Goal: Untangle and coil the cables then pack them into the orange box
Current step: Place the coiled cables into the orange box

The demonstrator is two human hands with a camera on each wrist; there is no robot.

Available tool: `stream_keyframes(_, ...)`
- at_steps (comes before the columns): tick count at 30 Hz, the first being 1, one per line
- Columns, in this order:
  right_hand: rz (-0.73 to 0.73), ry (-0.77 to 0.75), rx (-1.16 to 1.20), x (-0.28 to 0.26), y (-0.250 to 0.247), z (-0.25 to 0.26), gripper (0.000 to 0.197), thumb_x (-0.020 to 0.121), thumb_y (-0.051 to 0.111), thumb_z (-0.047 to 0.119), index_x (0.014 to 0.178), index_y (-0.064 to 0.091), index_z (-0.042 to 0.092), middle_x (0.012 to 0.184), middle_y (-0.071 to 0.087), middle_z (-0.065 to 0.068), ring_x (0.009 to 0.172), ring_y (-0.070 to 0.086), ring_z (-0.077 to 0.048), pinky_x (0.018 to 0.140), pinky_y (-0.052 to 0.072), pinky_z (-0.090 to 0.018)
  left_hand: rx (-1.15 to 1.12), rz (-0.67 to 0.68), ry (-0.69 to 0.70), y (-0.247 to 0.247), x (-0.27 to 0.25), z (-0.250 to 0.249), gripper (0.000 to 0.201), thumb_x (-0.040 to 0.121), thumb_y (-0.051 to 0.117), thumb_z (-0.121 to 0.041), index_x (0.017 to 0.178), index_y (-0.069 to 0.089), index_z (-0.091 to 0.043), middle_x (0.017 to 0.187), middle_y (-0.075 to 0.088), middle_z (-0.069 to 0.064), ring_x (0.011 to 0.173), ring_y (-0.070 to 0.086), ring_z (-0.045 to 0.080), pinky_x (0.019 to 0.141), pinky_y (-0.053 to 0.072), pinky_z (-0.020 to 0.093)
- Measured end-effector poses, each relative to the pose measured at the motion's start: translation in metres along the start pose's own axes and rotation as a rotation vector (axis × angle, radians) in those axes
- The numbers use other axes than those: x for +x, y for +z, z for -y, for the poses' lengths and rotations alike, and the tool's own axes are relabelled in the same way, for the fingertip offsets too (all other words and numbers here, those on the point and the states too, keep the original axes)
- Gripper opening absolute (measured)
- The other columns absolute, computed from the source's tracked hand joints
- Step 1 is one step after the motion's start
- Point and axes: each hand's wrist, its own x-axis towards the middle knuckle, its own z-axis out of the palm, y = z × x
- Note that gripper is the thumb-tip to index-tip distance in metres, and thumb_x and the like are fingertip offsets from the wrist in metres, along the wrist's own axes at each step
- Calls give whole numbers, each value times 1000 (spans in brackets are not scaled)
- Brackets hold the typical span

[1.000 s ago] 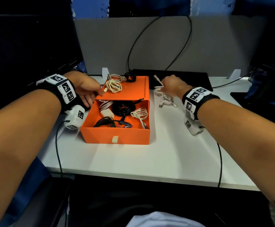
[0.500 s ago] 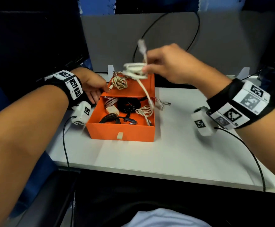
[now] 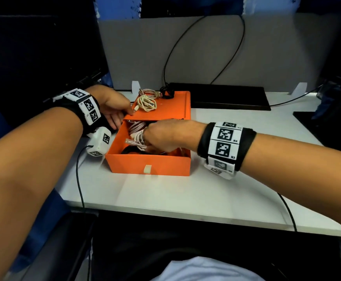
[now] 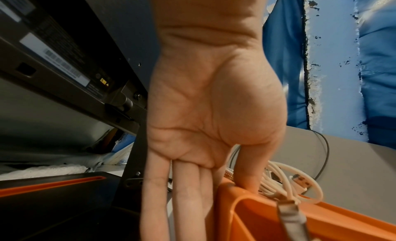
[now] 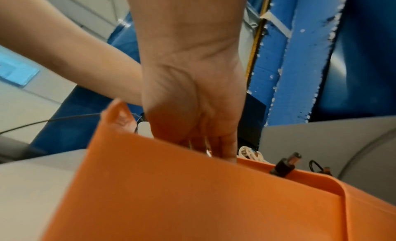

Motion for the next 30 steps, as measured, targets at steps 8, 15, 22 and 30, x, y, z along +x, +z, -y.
stream_keyframes(8, 194, -10, 176, -14, -12, -21, 41, 107, 47, 43, 70, 53, 26, 87, 62, 1, 83, 59, -22, 69, 43, -34, -1, -1, 2, -1, 1, -1, 43, 109, 37, -29, 111, 66, 1, 93, 77, 19, 93, 71, 34, 99, 52, 48)
stream_keyframes(15, 268, -4, 206, -14, -7, -25, 29, 104, 56, 42, 82, 67, 27, 82, 63, 11, 84, 61, -15, 66, 42, -27, -4, 10, 1, -2, 1, 2, 43, 109, 37, -30, 112, 66, 1, 93, 78, 18, 94, 72, 34, 94, 54, 44)
stream_keyframes(22, -93, 116, 496, -44, -39, -75, 27, 96, 64, 50, 90, 74, 26, 91, 73, 11, 85, 67, -9, 73, 47, -26, 2, 9, 16, -1, 0, 1, 42, 109, 37, -30, 112, 67, -1, 95, 78, 18, 94, 72, 33, 87, 56, 42)
stream_keyframes(30, 218, 433, 80, -50, 12, -128, 64, 98, 58, 57, 146, 55, 15, 146, 57, -7, 133, 53, -30, 109, 43, -40, 0, 3, 5, -2, -1, 1, 42, 109, 38, -29, 114, 67, 0, 102, 77, 20, 99, 72, 35, 94, 55, 45)
